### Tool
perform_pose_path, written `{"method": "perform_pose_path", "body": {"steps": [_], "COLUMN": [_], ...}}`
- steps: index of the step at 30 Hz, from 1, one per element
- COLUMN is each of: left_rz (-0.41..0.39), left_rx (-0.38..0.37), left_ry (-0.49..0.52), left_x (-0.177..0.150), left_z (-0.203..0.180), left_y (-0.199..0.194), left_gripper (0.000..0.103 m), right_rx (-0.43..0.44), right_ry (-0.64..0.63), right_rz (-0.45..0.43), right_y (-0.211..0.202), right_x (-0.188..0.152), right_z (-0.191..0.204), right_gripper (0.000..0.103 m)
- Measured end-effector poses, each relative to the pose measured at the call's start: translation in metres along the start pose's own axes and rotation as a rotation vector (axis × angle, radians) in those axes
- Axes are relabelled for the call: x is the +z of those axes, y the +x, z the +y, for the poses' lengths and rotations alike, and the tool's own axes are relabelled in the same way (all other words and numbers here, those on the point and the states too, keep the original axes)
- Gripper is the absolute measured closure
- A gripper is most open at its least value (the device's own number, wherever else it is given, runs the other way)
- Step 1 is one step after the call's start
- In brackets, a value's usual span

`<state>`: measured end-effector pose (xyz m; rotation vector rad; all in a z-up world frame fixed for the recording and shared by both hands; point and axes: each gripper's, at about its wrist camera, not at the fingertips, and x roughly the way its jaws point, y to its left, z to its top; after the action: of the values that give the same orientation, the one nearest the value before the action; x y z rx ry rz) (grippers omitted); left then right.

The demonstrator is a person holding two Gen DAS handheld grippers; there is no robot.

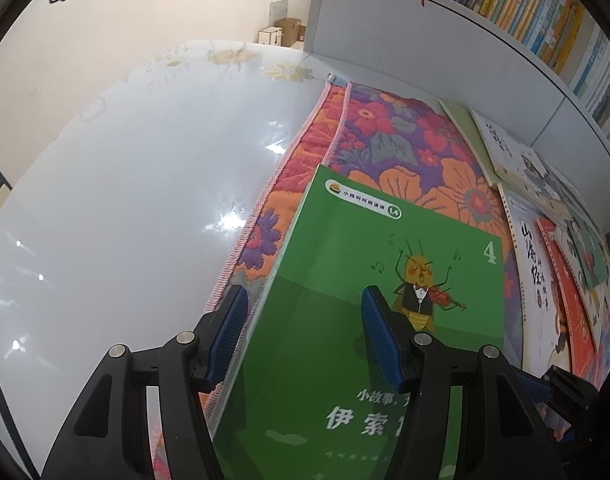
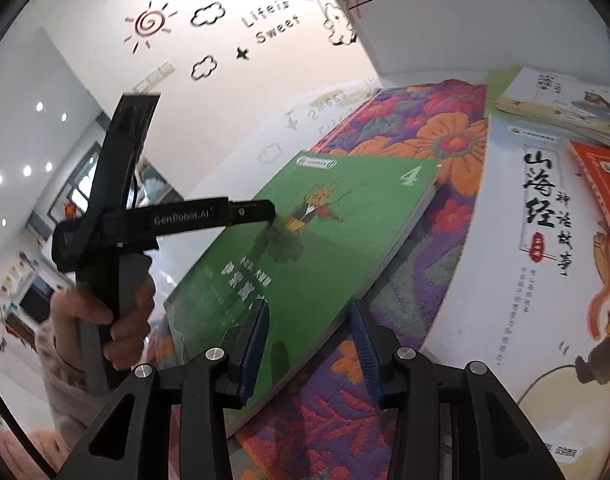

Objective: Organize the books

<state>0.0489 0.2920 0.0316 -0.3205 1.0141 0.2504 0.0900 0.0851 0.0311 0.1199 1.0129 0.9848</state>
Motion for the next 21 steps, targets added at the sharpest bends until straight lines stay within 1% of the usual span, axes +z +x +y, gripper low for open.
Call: {"method": "perform_pose_path", "body": {"steps": [2,3,5,6,7,9,11,12,13,14,16,17,19,21], "left_rz": [0.006,0.004,-0.005,-0.012,-0.011,-0.017,-0.055,-0.086,-0.113,-0.126,-0.156,-0.174,-0.219,-0.239], "left_rx": [0.022,0.047,0.061,0.039,-0.036,-0.112,-0.102,-0.091,-0.097,-0.111,-0.164,-0.178,-0.194,-0.217], "left_ry": [-0.016,-0.015,-0.014,-0.018,-0.027,-0.039,0.004,0.033,0.051,0.06,0.075,0.084,0.106,0.11], "left_x": [0.001,0.001,0.0,0.0,0.0,0.001,0.005,0.008,0.012,0.015,0.026,0.032,0.047,0.058], "left_z": [-0.004,-0.009,-0.015,-0.02,-0.024,-0.033,-0.051,-0.062,-0.074,-0.081,-0.102,-0.114,-0.144,-0.17], "left_y": [0.0,-0.002,-0.009,-0.016,-0.025,-0.043,-0.063,-0.076,-0.089,-0.096,-0.113,-0.12,-0.133,-0.139], "left_gripper": [0.046,0.046,0.045,0.045,0.045,0.045,0.045,0.045,0.045,0.045,0.045,0.043,0.043,0.043], "right_rx": [-0.006,-0.006,-0.015,-0.029,-0.036,-0.036,-0.079,-0.125,-0.149,-0.172,-0.205,-0.219,-0.25,-0.267], "right_ry": [0.021,0.047,0.083,0.106,0.128,0.148,0.137,0.122,0.116,0.115,0.139,0.157,0.198,0.235], "right_rz": [-0.027,-0.056,-0.098,-0.118,-0.137,-0.17,-0.21,-0.237,-0.253,-0.273,-0.31,-0.325,-0.361,-0.401], "right_y": [-0.006,-0.013,-0.027,-0.036,-0.045,-0.068,-0.095,-0.115,-0.127,-0.143,-0.173,-0.188,-0.221,-0.25], "right_x": [0.001,0.002,0.005,0.009,0.013,0.021,0.024,0.026,0.027,0.028,0.032,0.034,0.037,0.04], "right_z": [-0.002,-0.006,-0.012,-0.015,-0.019,-0.025,-0.029,-0.033,-0.036,-0.041,-0.058,-0.067,-0.086,-0.105], "right_gripper": [0.062,0.062,0.062,0.062,0.062,0.062,0.062,0.062,0.062,0.062,0.062,0.062,0.062,0.06]}}
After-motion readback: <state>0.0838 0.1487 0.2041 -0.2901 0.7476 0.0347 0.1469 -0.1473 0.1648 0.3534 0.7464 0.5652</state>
